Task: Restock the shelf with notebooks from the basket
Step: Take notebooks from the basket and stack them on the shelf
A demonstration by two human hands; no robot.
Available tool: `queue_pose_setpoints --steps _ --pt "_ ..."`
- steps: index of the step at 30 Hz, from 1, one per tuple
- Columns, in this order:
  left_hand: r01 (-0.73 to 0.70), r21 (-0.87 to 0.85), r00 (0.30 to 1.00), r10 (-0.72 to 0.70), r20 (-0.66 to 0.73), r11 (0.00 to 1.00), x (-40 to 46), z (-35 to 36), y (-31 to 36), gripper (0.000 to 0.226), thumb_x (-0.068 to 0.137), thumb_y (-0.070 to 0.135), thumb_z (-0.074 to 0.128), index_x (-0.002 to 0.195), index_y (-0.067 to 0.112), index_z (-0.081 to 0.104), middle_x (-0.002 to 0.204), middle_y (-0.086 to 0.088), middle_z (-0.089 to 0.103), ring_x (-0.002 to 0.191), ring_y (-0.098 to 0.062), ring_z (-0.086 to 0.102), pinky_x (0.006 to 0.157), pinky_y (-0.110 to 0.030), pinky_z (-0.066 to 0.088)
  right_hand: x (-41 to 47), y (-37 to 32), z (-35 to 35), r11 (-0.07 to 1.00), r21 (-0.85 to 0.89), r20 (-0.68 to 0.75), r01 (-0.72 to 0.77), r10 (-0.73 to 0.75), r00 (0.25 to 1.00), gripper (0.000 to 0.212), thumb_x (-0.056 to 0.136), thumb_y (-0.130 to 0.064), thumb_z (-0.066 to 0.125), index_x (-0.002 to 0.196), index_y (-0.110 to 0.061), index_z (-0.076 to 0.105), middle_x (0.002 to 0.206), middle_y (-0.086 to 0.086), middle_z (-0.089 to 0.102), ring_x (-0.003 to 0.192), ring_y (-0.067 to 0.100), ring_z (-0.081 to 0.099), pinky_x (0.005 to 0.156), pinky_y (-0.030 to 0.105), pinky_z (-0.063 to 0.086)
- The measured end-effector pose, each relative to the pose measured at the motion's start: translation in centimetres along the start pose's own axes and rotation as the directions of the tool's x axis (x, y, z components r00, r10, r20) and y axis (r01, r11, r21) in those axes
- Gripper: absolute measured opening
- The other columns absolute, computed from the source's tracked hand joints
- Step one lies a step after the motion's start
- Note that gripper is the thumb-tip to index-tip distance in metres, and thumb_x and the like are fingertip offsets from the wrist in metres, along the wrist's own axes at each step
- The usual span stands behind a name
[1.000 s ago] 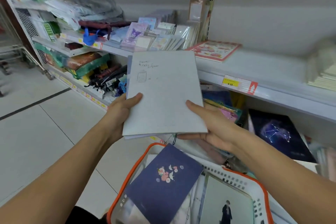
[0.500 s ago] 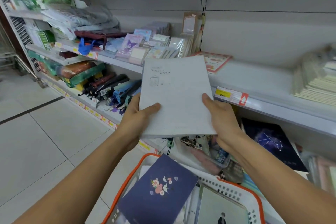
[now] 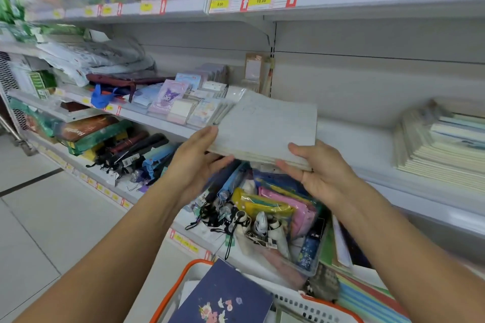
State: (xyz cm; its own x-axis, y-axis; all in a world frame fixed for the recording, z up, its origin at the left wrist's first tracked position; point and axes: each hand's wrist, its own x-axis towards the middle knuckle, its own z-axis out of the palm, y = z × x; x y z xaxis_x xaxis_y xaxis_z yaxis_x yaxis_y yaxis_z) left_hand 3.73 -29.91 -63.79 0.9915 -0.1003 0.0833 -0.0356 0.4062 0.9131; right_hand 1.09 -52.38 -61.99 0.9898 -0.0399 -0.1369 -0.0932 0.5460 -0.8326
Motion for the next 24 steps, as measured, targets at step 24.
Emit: queue_pose_setpoints --steps 24 --pt "0.077 0.258 0.962 -0.005 -0.272 0.963 0.2 -4.9 -1.8 0.011 0.095 0.022 0.063 0.105 0.02 0.068 0.11 -0.003 0.07 0.098 -0.019 0.07 0.075 -0.034 0.058 18.3 -2.0 0.6 0.102 -0.986 -0.15 -0.129 -0.231 0.961 0.056 0.067 -0.052 0.087 0.074 -0.009 0.053 0.073 0.005 0.057 0.066 0.015 0.054 0.058 0.028 0.045"
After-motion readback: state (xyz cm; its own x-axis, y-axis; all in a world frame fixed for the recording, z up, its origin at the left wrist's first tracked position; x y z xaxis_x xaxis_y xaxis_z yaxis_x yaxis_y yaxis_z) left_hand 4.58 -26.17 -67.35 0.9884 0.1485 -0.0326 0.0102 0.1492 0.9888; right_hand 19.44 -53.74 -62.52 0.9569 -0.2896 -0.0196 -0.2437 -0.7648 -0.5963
